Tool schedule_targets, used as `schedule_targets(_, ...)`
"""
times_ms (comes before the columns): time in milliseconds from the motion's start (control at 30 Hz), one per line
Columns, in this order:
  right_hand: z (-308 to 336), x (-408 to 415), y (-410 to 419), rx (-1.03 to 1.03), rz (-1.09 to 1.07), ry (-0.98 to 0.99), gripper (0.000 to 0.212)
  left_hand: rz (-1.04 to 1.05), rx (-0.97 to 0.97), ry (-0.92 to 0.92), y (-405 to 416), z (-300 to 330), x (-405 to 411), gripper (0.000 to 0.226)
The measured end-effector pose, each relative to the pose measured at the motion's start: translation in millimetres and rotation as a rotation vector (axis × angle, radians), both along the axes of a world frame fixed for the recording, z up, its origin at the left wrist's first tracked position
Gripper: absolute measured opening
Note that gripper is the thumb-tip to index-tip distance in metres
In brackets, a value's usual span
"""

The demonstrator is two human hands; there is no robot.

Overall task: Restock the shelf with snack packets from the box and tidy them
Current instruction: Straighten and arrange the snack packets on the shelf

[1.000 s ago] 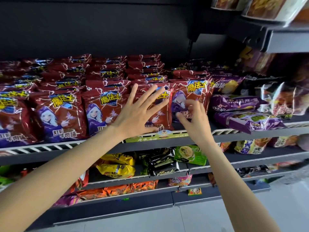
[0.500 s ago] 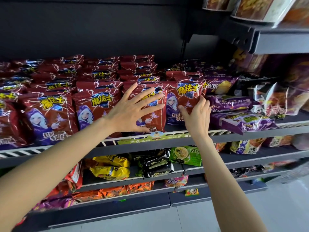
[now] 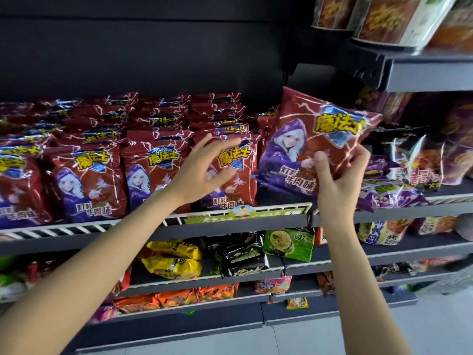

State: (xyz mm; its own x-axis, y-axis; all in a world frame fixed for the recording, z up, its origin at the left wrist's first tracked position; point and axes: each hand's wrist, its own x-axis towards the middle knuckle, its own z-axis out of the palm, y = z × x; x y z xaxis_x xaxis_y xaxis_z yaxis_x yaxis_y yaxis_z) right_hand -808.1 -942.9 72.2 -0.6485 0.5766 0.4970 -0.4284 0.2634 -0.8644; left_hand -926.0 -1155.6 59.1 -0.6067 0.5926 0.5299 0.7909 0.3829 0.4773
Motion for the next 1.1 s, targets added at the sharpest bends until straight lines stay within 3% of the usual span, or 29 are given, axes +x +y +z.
schedule_targets(100, 4.0, -3.9, -31.3, 0.045, 0.198, -0.047, 0.032, -0.130, 0.398, -0.312, -15.1, 11.2, 17.5, 0.070)
schedule_targets(167, -1.4, -15.8, -62.6, 0.079, 0.310, -0.065, 0.031, -0.084, 0.471, -0.361, -31.7, 13.8, 27.6, 0.069)
schedule_targets(300, -10.7, -41.8, -123.4, 0.143, 0.430, -0.120, 0.035, 0.220, 0.417, -0.278, -72.8, 8.0, 33.1, 0.079)
schedule_targets(500, -22.7, -63.2, -162.5, 0.692, 0.248, -0.309, 0.031, 0.576, 0.132, -0.303, -126.4, -11.1, 33.2, 0.097)
schedule_targets(600, -22.7, -61.2, -167.5, 0.931, 0.199, -0.503, 0.062, 0.587, -0.043, -0.267, -138.6, -16.8, 32.6, 0.098)
schedule_targets(867, -21.6, -57.9, -182.4, 1.075, 0.061, -0.681, 0.065, 0.730, -0.262, -0.138, -139.6, -20.9, 39.4, 0.108)
schedule_targets(1000, -27.4, -65.8, -187.5, 0.976, 0.116, -0.668, 0.071, 0.714, -0.177, -0.244, -128.0, -22.1, 36.1, 0.107)
schedule_targets(1100, -28.8, -72.8, -187.7, 0.923, 0.106, -0.650, 0.072, 0.707, -0.056, -0.214, -121.1, -23.8, 31.1, 0.115)
